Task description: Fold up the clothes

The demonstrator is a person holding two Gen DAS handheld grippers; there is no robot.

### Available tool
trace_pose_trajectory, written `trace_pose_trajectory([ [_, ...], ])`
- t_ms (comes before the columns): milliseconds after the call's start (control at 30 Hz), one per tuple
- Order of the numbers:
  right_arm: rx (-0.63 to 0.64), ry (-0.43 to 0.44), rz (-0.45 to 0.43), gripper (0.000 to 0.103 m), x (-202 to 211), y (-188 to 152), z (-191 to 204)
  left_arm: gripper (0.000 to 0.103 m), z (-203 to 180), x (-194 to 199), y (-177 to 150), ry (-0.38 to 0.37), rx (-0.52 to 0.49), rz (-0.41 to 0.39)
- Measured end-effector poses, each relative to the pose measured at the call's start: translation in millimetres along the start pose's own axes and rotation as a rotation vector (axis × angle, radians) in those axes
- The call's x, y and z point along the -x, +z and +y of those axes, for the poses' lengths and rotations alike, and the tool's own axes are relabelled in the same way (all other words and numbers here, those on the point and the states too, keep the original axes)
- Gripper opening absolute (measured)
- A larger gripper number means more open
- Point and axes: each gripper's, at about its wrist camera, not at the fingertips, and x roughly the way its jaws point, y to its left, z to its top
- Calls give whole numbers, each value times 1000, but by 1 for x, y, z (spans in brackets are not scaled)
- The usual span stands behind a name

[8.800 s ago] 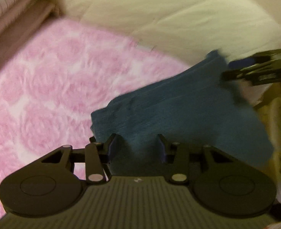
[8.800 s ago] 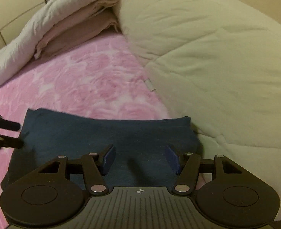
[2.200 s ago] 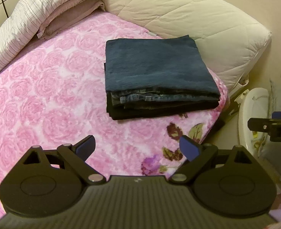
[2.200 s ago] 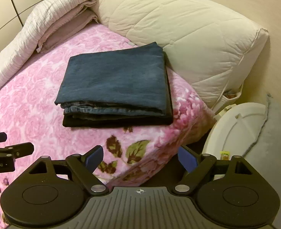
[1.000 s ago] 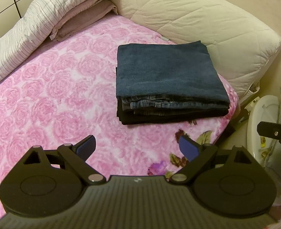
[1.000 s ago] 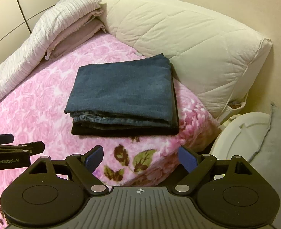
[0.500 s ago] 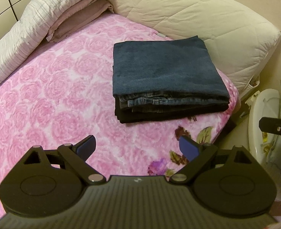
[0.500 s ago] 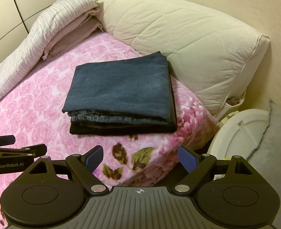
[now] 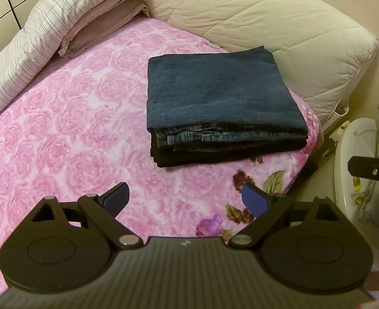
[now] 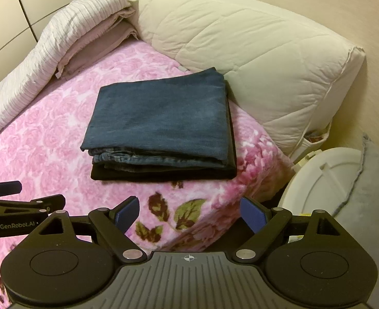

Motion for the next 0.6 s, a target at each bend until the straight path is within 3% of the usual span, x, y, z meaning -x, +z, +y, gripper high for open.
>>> trace_pose_trajectory([
  [600,-10,10,-1,87,-5,7,-8,92,-6,-3,4,8,-12,-18],
])
